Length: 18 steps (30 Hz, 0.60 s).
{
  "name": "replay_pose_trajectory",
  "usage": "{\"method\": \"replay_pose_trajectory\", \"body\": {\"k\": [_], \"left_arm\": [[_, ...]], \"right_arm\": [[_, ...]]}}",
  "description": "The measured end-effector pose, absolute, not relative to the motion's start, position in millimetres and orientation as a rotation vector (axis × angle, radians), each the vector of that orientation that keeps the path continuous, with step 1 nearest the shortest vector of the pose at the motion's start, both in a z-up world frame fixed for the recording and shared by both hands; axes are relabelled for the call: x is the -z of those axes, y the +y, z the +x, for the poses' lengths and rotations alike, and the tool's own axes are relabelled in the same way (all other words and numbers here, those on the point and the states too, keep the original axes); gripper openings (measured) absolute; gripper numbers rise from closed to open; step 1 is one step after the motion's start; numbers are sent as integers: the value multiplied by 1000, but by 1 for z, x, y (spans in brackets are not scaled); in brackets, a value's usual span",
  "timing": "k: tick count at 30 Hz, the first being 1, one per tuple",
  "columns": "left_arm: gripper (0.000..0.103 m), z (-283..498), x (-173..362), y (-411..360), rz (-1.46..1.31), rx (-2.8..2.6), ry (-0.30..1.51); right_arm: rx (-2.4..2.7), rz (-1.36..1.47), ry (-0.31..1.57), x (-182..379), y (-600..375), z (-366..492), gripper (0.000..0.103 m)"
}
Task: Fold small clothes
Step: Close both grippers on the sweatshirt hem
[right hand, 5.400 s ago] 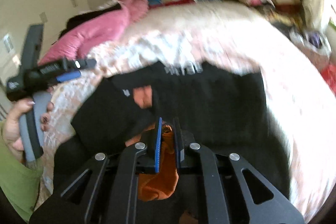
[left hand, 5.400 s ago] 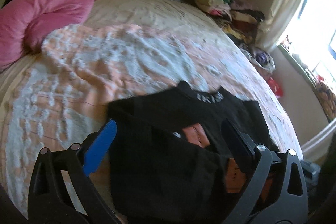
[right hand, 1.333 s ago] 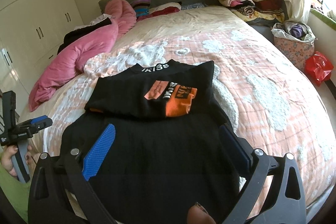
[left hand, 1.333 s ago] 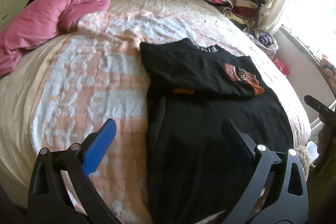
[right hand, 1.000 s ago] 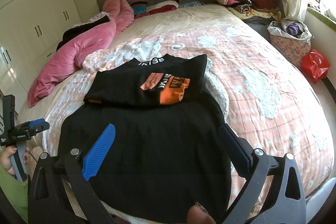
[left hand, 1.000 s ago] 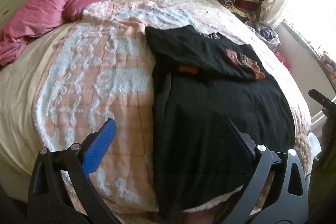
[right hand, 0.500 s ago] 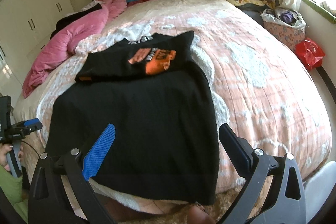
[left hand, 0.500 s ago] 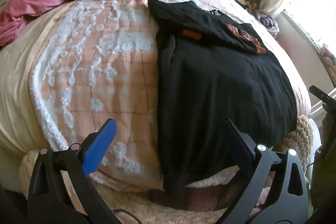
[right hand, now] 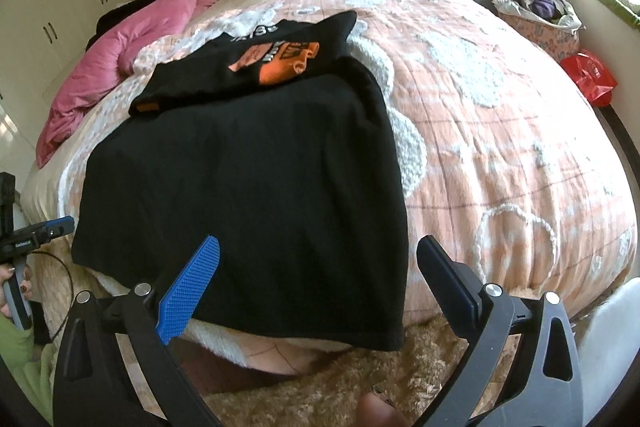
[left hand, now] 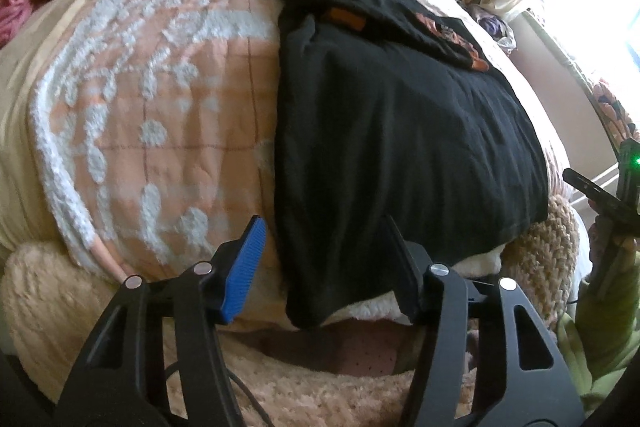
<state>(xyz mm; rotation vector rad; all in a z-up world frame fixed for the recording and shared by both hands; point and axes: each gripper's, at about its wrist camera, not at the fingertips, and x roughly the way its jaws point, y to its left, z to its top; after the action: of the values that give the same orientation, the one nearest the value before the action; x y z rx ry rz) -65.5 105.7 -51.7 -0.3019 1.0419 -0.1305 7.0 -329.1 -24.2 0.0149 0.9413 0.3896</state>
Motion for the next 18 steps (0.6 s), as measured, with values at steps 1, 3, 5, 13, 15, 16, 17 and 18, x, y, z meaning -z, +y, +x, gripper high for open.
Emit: {"method": "replay_pose_trajectory", "body": {"k": [1, 3, 5, 13, 15, 16, 17, 18], "left_arm": [[50, -66, 55, 105, -305, 133, 1052], [50, -67, 60, 104, -321, 142, 1068], [50, -68, 68, 104, -353, 155, 1093], [50, -68, 83, 99, -347, 148, 1124], [50, -68, 86, 97, -340, 145, 1126], [50, -68, 87, 97, -340, 144, 1125], [50, -67, 87, 97, -344, 143, 1124], [50, -67, 87, 98, -348, 143, 1123]], "right_arm": [[-393, 16, 953, 27, -330, 7, 98], [-397, 14, 968, 31, -330, 5, 98], [-396, 11, 986, 35, -331, 5, 98], [-361, -43, 1083, 58, -332, 8, 97], [-353, -46, 1107, 65, -333, 11, 94], [-344, -45, 1118, 69, -334, 12, 86], [-334, -43, 1137, 74, -336, 14, 83], [-328, -39, 1150, 78, -338, 17, 80]]}}
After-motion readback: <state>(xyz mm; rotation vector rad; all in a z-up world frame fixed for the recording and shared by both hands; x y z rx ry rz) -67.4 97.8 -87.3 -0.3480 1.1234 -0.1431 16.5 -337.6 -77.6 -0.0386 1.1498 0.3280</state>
